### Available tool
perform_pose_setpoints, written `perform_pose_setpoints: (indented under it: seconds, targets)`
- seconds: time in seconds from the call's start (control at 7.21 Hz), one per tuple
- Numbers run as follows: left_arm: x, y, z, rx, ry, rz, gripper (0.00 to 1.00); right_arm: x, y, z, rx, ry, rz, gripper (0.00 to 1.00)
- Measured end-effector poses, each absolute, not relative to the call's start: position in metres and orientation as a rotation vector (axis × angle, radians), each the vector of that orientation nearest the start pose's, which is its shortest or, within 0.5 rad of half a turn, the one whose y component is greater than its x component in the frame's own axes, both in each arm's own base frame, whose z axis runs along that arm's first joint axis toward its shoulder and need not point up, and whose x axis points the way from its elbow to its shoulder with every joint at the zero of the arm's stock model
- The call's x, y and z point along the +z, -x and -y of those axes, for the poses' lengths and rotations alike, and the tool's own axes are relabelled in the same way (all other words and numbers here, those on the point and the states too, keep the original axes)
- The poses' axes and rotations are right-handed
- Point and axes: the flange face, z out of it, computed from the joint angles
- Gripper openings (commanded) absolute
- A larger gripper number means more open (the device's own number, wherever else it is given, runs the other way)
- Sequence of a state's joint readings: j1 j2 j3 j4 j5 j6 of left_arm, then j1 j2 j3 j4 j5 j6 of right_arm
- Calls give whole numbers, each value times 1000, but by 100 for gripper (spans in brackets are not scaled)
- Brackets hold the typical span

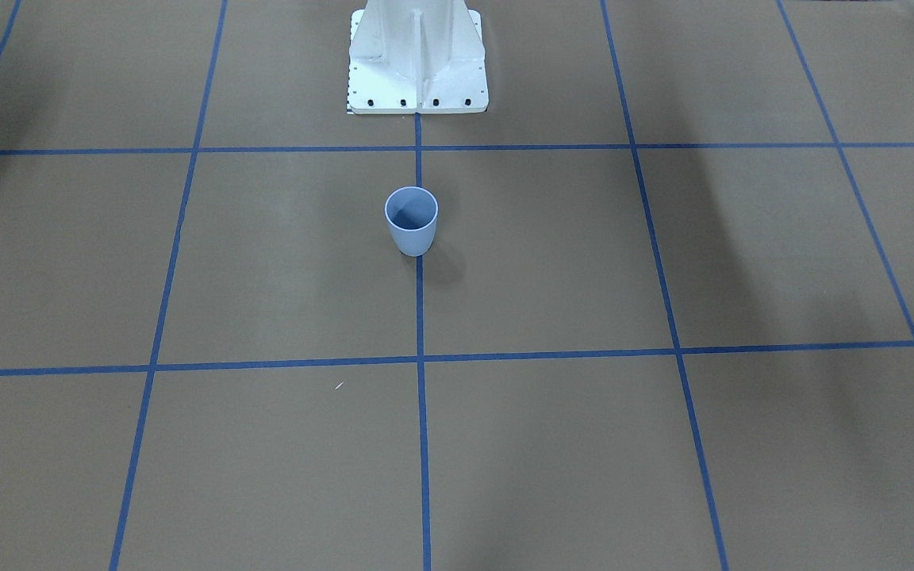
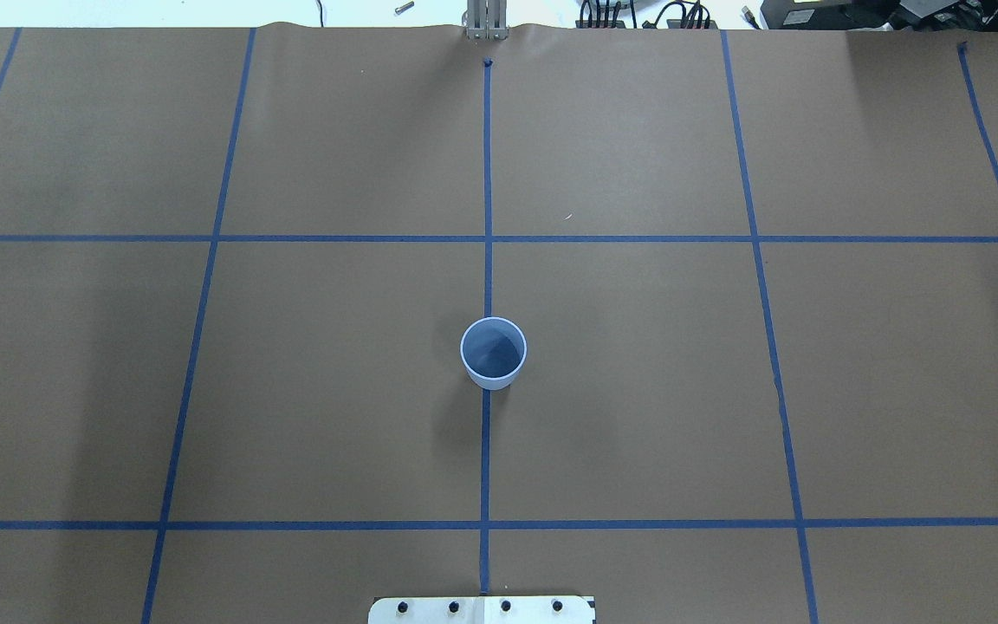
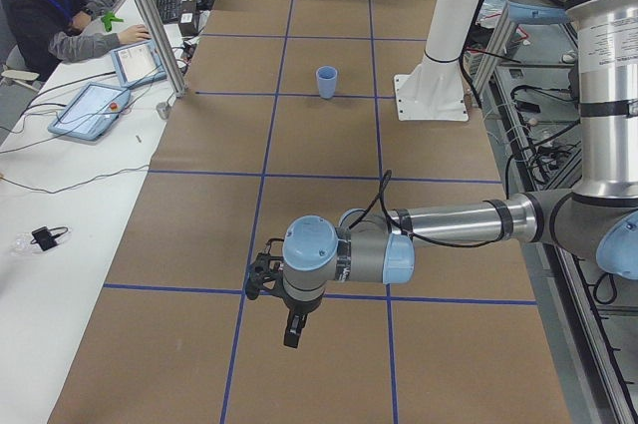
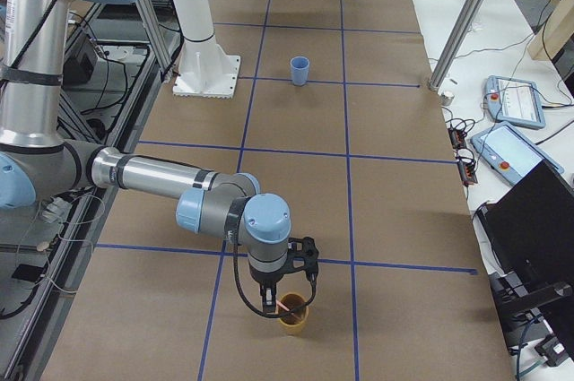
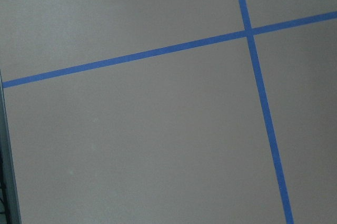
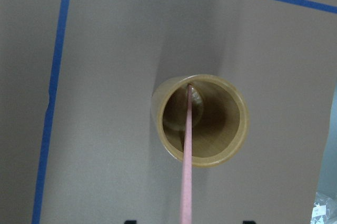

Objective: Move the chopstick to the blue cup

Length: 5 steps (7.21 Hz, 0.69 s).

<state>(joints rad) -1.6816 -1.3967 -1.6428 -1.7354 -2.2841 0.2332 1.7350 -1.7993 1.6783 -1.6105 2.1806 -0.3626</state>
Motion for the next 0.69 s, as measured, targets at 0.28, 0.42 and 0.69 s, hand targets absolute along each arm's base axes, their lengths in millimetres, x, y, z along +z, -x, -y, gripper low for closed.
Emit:
perform_pose_setpoints:
  seconds: [0.28, 0.42, 0.69]
  targets:
    - [693, 114, 404, 137, -177, -694, 98, 729, -136, 358, -139, 9, 632, 46]
    - [695, 114, 402, 136, -174, -694, 98, 728, -136, 359, -134, 9, 633, 45]
    - [697, 113, 398, 134, -170, -695, 98, 726, -135, 363, -134, 6, 634, 23]
